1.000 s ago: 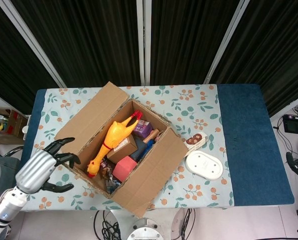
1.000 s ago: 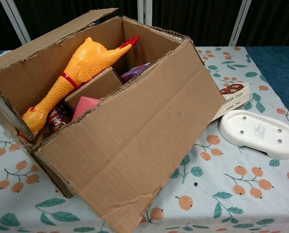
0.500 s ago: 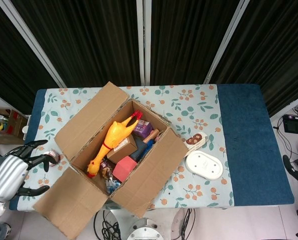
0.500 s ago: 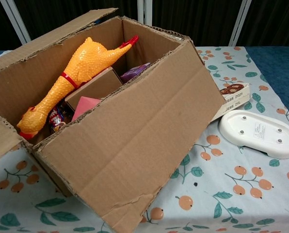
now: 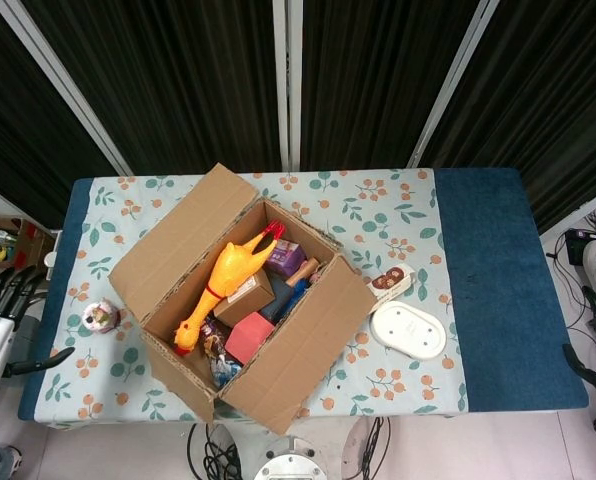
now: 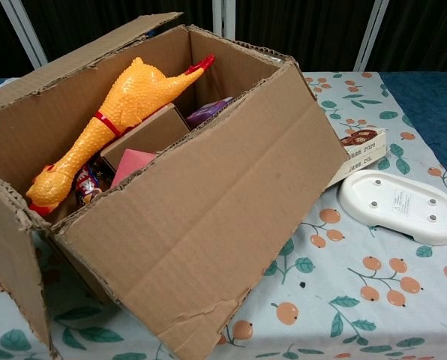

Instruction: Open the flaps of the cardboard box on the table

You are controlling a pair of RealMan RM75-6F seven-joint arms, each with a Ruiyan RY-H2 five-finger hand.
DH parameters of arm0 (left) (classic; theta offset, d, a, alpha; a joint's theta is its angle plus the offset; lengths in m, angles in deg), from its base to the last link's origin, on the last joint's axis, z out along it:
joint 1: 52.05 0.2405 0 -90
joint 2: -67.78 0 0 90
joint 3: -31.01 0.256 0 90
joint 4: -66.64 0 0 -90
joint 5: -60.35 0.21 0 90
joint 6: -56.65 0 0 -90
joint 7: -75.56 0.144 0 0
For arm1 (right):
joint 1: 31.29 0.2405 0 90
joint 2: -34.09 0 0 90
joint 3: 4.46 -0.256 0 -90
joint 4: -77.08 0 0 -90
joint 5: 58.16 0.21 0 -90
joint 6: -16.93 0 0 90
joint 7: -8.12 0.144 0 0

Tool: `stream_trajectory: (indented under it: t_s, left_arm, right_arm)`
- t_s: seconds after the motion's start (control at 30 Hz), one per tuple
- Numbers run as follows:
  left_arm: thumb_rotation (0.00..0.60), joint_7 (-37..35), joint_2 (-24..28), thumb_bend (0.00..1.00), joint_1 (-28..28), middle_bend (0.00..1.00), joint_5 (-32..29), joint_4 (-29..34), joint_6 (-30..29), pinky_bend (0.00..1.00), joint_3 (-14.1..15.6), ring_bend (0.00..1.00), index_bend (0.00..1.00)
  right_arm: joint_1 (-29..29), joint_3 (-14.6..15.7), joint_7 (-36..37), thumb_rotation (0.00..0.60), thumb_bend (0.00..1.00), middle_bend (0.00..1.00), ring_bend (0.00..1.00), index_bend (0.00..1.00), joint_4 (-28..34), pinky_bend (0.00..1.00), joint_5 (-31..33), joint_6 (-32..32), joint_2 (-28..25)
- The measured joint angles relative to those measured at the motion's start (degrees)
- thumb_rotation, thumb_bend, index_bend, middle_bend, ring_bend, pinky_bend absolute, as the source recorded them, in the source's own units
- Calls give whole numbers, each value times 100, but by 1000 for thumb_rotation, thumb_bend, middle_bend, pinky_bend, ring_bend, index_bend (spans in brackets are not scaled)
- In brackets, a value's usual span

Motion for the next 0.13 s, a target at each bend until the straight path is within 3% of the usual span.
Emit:
stream_trajectory:
  t_s: [0.13]
  left_arm:
    - [129, -316, -441, 0, 151, 65, -66, -830, -26, 176, 0, 58, 84]
  right_arm:
    - [-130, 55, -32, 600, 172, 0, 0, 0, -55, 0, 377, -271, 23]
